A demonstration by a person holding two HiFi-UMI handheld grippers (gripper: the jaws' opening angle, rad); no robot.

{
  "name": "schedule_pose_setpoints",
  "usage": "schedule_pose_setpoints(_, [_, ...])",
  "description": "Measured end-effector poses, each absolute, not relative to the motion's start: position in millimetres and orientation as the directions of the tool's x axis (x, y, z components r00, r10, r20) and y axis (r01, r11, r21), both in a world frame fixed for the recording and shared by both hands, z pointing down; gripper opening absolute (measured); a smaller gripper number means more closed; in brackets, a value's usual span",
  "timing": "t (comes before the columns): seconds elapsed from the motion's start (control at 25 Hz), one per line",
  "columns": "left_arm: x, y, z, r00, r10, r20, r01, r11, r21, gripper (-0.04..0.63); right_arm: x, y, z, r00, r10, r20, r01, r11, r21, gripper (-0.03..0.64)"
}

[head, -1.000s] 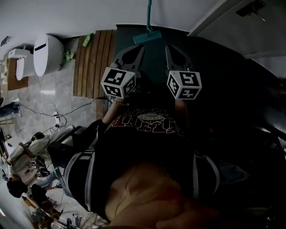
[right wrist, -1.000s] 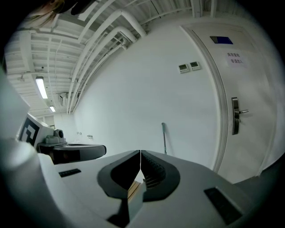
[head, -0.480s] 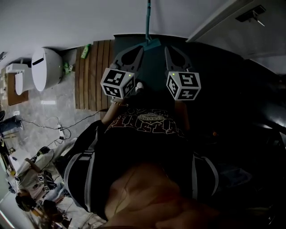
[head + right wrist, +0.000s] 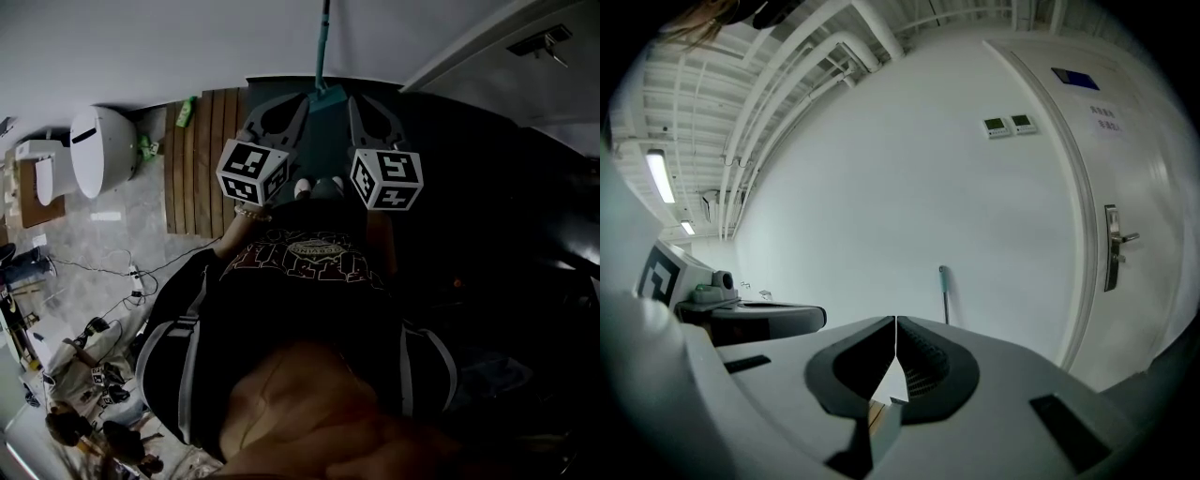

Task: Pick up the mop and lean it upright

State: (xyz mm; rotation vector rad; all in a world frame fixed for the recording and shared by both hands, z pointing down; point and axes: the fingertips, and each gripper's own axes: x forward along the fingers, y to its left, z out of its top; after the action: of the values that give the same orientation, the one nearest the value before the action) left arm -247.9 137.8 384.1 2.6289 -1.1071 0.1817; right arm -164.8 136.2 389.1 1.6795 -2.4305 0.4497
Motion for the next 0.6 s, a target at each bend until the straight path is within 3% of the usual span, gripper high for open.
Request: schedule_pose_setpoints(0.6, [-227.1,55.6,381.5,0.658,-0.716,0.232,-0.753,-0.623,0.215,0.040,-153.1,48.2,383.3,-0.429,-0.855,0.292,-0.903,0.400,-0.156,0.020])
